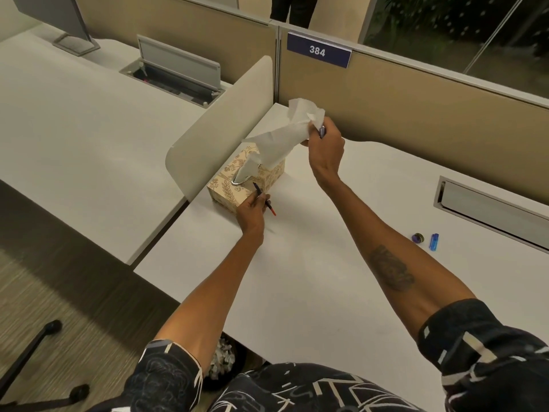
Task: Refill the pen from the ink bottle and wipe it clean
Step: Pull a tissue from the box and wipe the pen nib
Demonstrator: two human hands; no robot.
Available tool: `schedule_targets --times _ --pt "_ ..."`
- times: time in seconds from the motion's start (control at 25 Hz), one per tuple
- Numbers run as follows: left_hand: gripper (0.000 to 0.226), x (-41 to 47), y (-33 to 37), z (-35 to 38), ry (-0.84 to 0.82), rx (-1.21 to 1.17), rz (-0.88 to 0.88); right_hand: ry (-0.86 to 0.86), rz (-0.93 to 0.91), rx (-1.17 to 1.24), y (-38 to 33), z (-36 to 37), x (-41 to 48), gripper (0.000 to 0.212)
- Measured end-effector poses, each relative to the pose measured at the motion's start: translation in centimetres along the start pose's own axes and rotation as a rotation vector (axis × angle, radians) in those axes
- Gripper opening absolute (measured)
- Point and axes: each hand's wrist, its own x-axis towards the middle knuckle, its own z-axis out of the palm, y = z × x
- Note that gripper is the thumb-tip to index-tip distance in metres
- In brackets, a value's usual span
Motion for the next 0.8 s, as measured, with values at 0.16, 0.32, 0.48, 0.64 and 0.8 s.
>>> schedule_targets --times 0.16,0.32,0.48,0.64,0.8 --pt "0.024 -1.9 0.7 1.9 -0.125 0.118 0.134 0.097 0.046 0.009 0.3 -2.0 -0.1 0.021" --pt "0.027 -4.3 1.1 4.4 -0.263 0.196 0.155 0.137 0.092 0.01 1.3 -5.0 -0.2 0.03" --pt "0.029 -7.5 0.7 7.3 -0.39 0.282 0.195 0.204 0.137 -0.044 2.9 -8.5 -0.5 0.03" --pt "0.026 -10.2 0.2 9.7 -0.486 0.323 0.234 0.267 0.231 -0.065 4.5 -12.3 -0.8 0.032" --pt "0.025 -12.6 -0.5 12.3 -0.543 0.373 0.302 0.326 0.291 -0.088 6.0 -16.4 -1.4 0.033"
